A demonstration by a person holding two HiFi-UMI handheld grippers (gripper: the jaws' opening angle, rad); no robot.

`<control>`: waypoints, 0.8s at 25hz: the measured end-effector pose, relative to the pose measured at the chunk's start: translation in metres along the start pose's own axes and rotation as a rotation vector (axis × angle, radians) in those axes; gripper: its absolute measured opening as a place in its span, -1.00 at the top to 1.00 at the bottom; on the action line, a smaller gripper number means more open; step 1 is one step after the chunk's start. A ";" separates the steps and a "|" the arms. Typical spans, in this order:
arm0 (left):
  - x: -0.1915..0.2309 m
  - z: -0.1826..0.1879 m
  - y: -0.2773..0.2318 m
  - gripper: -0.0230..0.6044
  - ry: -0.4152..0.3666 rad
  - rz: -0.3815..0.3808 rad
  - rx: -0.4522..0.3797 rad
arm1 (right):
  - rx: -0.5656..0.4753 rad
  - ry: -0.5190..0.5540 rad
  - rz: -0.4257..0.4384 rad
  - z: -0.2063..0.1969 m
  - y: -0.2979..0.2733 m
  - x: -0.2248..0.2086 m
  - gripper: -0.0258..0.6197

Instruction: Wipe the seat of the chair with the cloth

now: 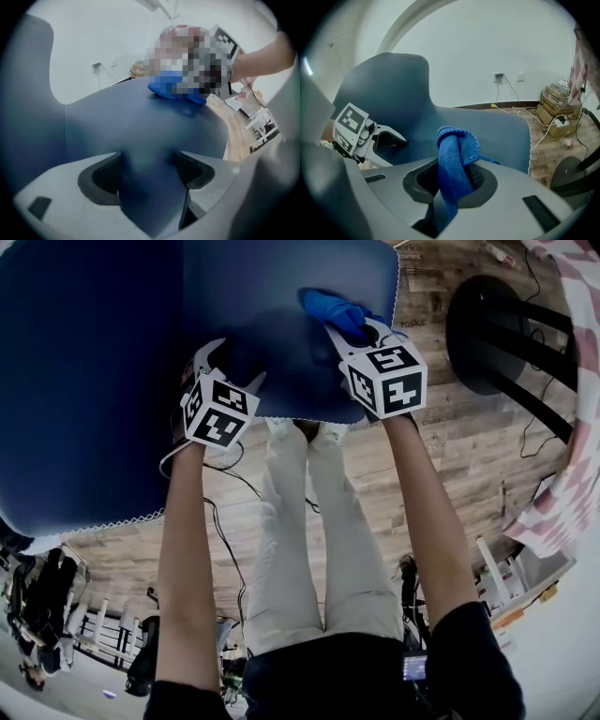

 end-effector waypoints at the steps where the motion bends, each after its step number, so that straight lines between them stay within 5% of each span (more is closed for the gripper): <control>1: 0.000 0.000 0.000 -0.24 0.001 0.003 0.014 | 0.009 -0.006 0.000 -0.004 0.003 0.000 0.73; 7: -0.004 0.001 0.006 -0.20 0.030 0.051 0.073 | 0.081 -0.085 0.011 -0.034 0.027 -0.001 0.73; 12: -0.020 0.010 0.030 0.22 0.183 -0.014 0.035 | 0.169 -0.132 0.001 -0.057 0.053 0.002 0.73; 20: -0.046 0.047 0.108 0.41 0.259 -0.027 -0.060 | 0.098 -0.257 -0.026 -0.041 0.124 0.023 0.73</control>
Point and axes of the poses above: the fingertips, and each gripper's own axes: y backward along the fingers, x to its left, z out of its top, the point moved 2 cm from there along y, backward along the fingers, and after that the axes turned 1 degree about y, right-handed, at the moved point
